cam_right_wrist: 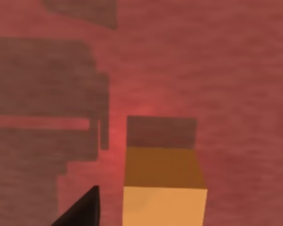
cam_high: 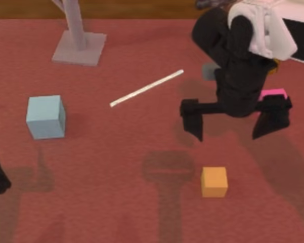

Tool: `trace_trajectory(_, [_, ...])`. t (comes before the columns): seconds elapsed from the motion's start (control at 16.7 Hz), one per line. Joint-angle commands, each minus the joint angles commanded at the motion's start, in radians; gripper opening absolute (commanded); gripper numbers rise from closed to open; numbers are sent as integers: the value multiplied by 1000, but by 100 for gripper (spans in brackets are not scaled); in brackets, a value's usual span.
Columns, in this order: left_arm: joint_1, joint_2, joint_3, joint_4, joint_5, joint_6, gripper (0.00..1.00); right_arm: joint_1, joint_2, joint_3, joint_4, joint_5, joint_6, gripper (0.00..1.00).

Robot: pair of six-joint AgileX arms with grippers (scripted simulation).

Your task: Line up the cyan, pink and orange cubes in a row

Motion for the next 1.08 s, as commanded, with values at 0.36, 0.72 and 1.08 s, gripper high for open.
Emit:
trace_trajectory(0.36, [0,0,0,0,0,0,100,-260,230,335,-117,-11,-337,100])
trace_trajectory(0.72, [0,0,0,0,0,0,100,-377,316,467,-155,-16,-469,100])
trace_trajectory(1.08, [0,0,0,0,0,0,100,-375,329,402,-80,-16,-467,100])
